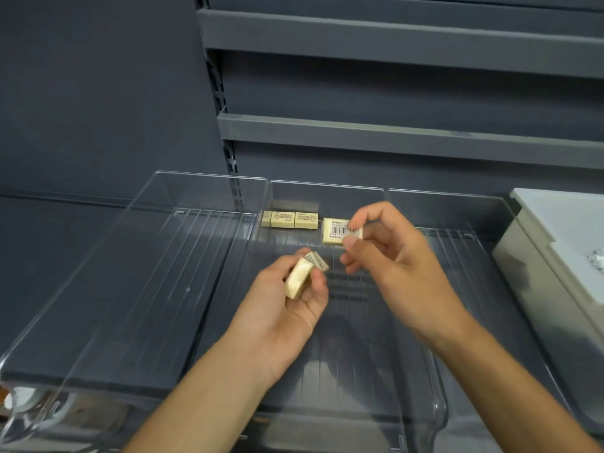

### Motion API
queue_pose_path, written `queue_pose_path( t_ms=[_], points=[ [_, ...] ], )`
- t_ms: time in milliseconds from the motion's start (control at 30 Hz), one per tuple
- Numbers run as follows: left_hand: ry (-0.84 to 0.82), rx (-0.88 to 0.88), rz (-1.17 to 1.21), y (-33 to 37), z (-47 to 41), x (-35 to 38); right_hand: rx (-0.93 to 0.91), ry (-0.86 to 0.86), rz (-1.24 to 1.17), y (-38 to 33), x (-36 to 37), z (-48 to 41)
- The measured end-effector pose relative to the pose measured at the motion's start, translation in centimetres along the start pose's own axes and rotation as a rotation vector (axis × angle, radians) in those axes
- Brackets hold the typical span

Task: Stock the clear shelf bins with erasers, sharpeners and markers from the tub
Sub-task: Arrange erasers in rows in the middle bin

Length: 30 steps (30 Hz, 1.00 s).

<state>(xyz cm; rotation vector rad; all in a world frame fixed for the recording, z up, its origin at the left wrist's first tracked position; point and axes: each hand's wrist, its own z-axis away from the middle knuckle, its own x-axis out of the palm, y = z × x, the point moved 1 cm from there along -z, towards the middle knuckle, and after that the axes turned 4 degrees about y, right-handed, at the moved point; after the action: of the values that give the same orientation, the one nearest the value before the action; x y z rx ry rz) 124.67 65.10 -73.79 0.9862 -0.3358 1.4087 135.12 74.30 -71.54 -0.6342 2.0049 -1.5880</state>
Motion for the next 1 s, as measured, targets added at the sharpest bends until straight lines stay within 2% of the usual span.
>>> queue_pose_path(
  t_ms=[233, 333, 633, 733, 900, 1000],
  points=[
    [0.005, 0.028, -0.065, 0.32, -0.54, -0.13, 0.0, 0.021, 0.055, 0.48, -0.2, -0.14],
    [0.02, 0.021, -0.073, 0.49, -0.55, -0.14, 0.026, 0.028, 0.003, 0.51, 0.13, -0.25],
    [0.043, -0.021, -0.049, 0.73, -0.3, -0.39, 0.252, -0.032, -0.1, 0.74, -0.01, -0.66],
    [0.048, -0.015, -0.046, 0.82, -0.31, -0.39, 0.238, -0.04, -0.065, 0.75, -0.09, -0.59],
    [-0.039, -0.024, -0.109, 0.71, -0.49, -0.1, 0.196, -0.065, 0.126, 0.89, -0.24, -0.64],
    [-0.056, -0.01, -0.097, 0.81, -0.81, 0.14, 0.214, -0.054, 0.074, 0.83, -0.28, -0.95]
  ],
)
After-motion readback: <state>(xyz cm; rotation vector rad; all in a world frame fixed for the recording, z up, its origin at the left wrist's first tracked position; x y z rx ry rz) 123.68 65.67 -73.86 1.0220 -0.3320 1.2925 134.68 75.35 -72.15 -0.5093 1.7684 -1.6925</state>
